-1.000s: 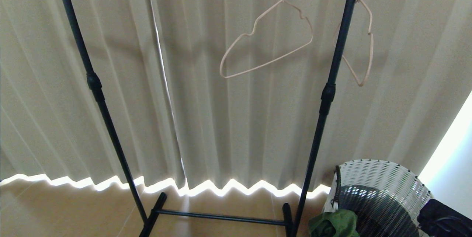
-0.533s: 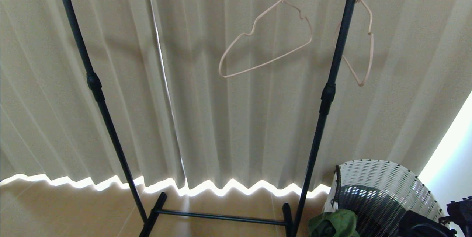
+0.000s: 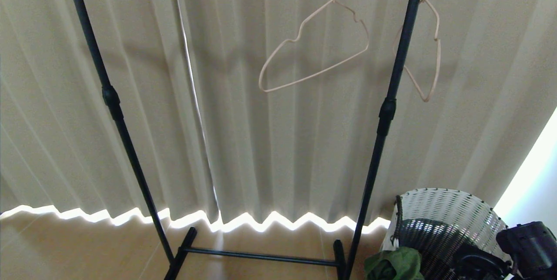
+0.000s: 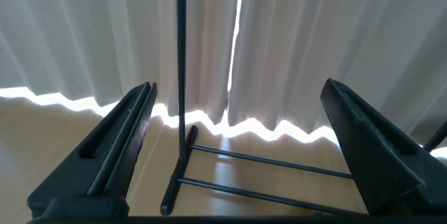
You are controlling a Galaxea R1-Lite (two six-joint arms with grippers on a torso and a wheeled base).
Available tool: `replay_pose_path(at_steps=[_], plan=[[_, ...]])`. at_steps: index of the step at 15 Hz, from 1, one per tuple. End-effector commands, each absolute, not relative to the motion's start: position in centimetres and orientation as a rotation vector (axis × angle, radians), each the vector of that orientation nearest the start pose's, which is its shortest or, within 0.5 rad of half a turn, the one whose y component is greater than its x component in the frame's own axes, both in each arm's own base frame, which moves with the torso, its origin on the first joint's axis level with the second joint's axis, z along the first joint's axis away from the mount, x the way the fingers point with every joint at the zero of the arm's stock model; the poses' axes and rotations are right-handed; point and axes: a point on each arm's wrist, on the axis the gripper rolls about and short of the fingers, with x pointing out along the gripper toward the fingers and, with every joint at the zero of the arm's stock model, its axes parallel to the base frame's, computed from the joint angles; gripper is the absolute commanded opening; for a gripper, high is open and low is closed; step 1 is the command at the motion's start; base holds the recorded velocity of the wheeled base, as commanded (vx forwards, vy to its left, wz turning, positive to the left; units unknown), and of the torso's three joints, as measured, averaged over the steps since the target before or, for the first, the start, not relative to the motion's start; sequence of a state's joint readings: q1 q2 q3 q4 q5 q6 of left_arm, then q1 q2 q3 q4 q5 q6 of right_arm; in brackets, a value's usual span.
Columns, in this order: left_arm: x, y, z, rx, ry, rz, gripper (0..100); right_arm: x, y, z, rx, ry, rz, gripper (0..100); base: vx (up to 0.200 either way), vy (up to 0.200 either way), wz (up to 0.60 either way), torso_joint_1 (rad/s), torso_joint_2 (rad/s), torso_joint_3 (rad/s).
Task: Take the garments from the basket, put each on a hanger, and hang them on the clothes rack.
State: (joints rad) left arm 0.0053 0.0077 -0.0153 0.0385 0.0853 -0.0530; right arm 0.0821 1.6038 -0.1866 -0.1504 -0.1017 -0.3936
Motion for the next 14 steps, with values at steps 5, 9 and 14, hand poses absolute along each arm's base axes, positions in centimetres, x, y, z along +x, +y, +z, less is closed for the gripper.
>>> replay_pose_path(at_steps=[5,9,14], plan=[[-2.4,0.2,7.6,-0.052,0.028,0.093,100,14.3,0.8,2.0,-0.453,1.285,0.231,100,0.000,0.000,0.00,0.000,0.00,0.000],[-2.4,0.2,7.6,-0.052,0.028,0.093,100,13.7,0.9,3.1,-0.462,1.206,0.213,0,0.000,0.000,0.00,0.000,0.00,0.000],[-2.4,0.2,7.6,-0.052,0.028,0.093,100,11.6,0.7,6.7,-0.453,0.968,0.169,0,0.000,0.000,0.00,0.000,0.00,0.000]])
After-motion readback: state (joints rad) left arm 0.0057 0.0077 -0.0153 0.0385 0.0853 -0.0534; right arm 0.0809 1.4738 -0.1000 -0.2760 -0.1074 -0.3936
